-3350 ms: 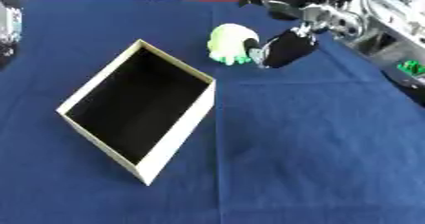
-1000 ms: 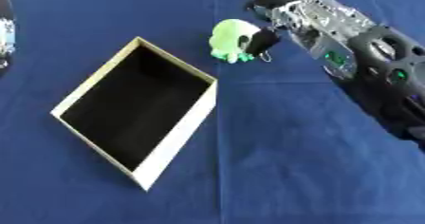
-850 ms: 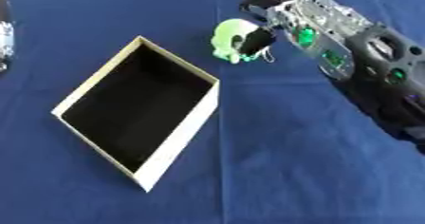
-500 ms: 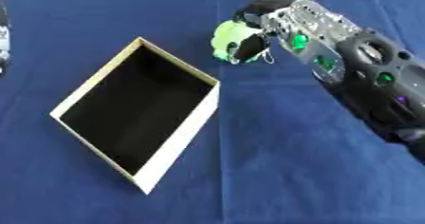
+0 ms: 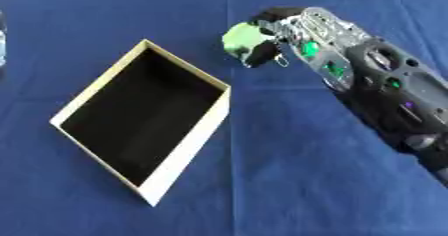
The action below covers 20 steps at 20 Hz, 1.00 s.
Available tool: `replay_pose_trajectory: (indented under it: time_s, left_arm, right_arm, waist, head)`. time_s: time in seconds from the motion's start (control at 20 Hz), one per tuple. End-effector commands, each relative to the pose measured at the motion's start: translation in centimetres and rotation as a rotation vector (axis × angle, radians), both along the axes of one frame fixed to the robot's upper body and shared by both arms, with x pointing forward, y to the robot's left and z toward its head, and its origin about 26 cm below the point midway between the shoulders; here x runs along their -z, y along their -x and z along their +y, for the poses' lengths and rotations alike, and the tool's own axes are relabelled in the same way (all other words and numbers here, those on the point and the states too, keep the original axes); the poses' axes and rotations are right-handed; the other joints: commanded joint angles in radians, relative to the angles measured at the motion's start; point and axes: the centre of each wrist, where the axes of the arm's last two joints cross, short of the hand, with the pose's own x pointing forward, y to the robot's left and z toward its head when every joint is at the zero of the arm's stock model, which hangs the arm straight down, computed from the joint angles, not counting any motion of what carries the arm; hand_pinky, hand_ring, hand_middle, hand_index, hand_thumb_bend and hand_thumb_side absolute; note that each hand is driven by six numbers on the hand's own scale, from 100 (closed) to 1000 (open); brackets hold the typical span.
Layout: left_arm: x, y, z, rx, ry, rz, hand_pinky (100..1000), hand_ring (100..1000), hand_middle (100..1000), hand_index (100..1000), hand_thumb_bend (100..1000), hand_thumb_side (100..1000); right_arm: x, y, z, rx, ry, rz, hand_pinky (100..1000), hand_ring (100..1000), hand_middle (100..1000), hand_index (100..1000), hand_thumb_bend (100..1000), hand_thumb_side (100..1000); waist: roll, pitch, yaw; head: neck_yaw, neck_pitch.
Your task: Pick up objects on the table and place them in the box.
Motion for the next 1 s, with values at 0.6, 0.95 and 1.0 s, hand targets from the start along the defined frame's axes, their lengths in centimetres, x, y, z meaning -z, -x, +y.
replay_pose_trajectory:
  time_s: [0.6,0.95,1.0]
  left_arm:
    - [-0.8,0.3,-0.1,0.014,-0.006,-0.03,515,643,544,779,254,557]
    - [-0.8,0.3,-0.1,0.014,-0.009,-0.026,515,643,540,777,251,557]
    - [-0.8,0.3,-0.1,0.013,-0.011,-0.026,515,643,540,777,251,557]
  right_arm:
    - [0.8,-0.6,0.1,0.094,-0.06,-0.233,712,502,501,685,100,164]
    - [-0.9,0.9,1.1,0.096,-0.138,-0.309,642,407,431,599,100,195]
    - [-1.4,1.3,1.3,0.09,-0.14,-0.315,644,406,430,597,100,193]
  waist:
    - [0.008,-0.016,0.005]
    - [0.006,-0.023,-0.005]
    - [0.006,-0.025,-0.007]
  head:
    - [-0.007,-0.006]
    - [-0.001,0.007]
    - [-0.001,0.009]
